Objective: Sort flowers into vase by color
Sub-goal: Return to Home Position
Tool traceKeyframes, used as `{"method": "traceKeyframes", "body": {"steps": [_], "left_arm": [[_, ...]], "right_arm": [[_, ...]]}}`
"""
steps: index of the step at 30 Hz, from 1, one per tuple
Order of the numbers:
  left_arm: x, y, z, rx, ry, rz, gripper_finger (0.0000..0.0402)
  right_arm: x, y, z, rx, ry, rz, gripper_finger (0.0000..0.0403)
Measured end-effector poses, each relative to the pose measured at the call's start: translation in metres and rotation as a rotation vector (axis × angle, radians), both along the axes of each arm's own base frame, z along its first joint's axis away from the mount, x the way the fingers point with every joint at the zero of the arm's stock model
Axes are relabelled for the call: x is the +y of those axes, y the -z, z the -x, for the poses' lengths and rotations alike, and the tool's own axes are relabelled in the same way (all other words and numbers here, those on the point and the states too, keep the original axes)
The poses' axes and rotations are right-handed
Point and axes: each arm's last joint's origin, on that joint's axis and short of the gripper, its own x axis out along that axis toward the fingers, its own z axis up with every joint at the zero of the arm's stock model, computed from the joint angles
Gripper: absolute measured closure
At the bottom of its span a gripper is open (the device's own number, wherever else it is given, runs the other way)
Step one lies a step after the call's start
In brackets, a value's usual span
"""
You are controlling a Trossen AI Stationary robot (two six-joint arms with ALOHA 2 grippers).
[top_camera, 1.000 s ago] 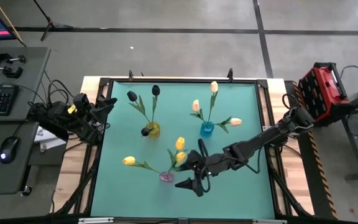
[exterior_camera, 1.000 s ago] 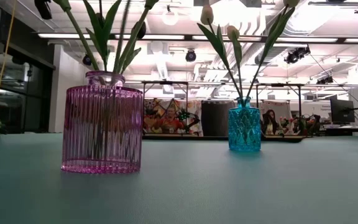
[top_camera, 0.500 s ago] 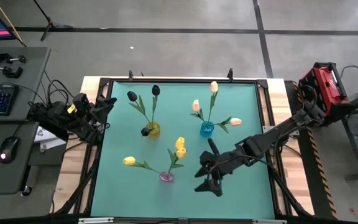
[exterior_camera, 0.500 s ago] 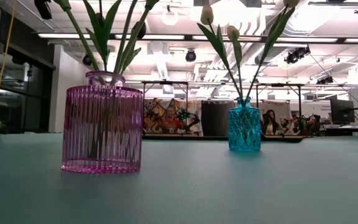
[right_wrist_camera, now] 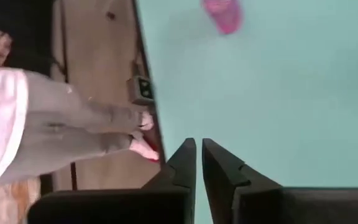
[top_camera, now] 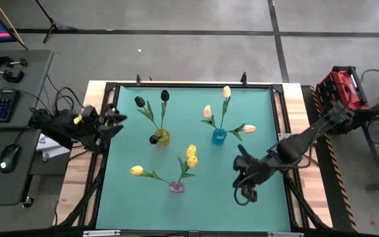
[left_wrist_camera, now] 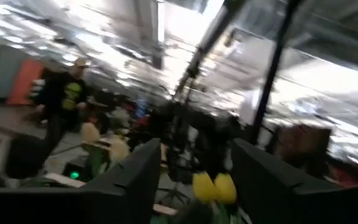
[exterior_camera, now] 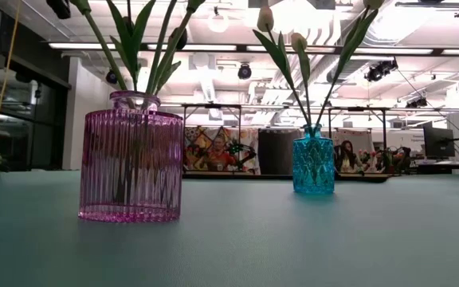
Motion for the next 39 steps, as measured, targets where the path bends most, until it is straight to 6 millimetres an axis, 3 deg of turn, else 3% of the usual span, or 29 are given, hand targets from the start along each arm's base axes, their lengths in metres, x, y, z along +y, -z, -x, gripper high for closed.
{"method": "traceKeyframes", "body": {"steps": [3, 9, 14, 20, 25, 32, 35, 39], "left_arm": [[-0.003, 0.017, -0.006, -0.029, 0.042, -0.056, 0.0257], [-0.001, 0.059, -0.014, -0.070, 0.015, -0.080, 0.0388], [0.005, 0.077, -0.012, -0.113, -0.028, -0.094, 0.0396], [0.011, 0.079, -0.012, -0.092, -0.010, -0.106, 0.0401], [0.014, 0.081, -0.013, -0.069, 0.024, -0.051, 0.0401], [0.014, 0.082, -0.013, -0.068, 0.018, -0.051, 0.0401], [0.014, 0.082, -0.013, -0.069, 0.017, -0.051, 0.0401], [0.014, 0.082, -0.013, -0.063, 0.016, -0.051, 0.0401]], "right_arm": [[-0.014, -0.007, 0.010, 0.014, 0.061, 0.019, 0.0382], [-0.042, -0.028, 0.027, -0.081, 0.207, 0.047, 0.0398], [-0.053, -0.041, 0.040, -0.155, 0.320, 0.052, 0.0402], [-0.049, -0.042, 0.049, -0.185, 0.359, 0.058, 0.0402], [-0.032, -0.011, 0.058, -0.099, 0.360, 0.027, 0.0403], [-0.013, 0.061, 0.079, -0.180, 0.346, -0.190, 0.0403], [-0.022, 0.091, 0.085, -0.291, 0.330, -0.228, 0.0403], [-0.049, 0.123, 0.087, -0.463, 0.307, -0.189, 0.0403]]}}
